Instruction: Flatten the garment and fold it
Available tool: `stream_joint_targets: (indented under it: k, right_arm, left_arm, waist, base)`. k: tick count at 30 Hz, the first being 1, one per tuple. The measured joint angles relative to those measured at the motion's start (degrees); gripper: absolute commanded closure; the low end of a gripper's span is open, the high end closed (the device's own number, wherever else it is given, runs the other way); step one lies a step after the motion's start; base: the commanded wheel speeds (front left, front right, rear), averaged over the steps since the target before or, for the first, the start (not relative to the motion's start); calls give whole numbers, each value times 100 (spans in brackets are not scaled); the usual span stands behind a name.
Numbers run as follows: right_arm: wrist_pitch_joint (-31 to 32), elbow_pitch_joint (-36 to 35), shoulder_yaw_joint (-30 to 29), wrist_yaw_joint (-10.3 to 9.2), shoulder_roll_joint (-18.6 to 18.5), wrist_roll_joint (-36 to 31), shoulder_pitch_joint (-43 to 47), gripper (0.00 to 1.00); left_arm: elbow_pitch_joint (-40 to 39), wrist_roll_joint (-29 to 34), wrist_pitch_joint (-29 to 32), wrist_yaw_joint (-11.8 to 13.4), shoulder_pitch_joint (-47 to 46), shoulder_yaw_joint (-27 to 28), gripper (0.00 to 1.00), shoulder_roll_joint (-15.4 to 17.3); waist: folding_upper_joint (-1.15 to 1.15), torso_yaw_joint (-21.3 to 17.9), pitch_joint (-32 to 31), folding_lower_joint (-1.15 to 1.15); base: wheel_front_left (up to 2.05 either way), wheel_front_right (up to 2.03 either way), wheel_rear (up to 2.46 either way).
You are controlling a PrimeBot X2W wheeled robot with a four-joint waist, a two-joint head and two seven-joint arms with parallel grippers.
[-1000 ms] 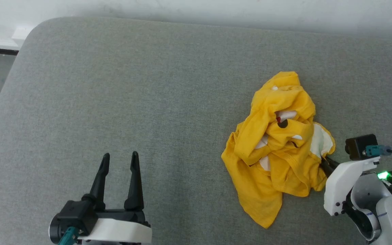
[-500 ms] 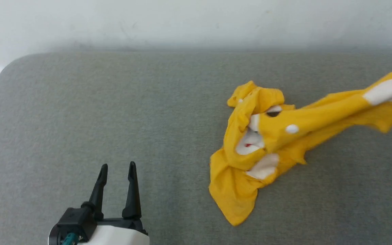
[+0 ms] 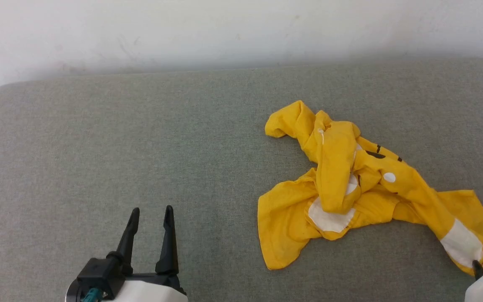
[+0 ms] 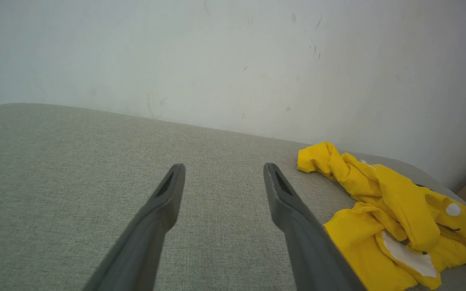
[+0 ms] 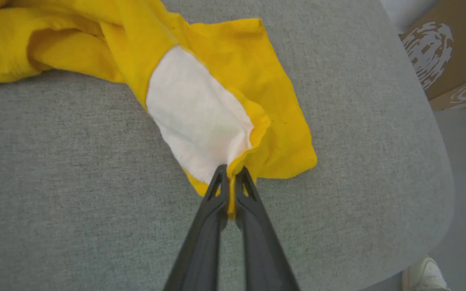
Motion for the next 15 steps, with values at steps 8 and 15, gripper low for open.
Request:
stream_joint_targets:
  k: [8, 15]
  right_arm:
    - [-405, 12, -227, 0, 77, -160, -208, 0]
    - [-1196, -1002, -87, -1, 330, 87, -678, 0]
  left_arm:
    - [62, 0, 0, -8, -28, -19, 0, 26]
    - [78, 0, 0, -9, -26, -45, 0, 29]
  waist:
    - [0, 34, -52, 0]
    - [0, 82, -161, 0]
  base:
    - [0, 0, 0]
    - [0, 0, 0]
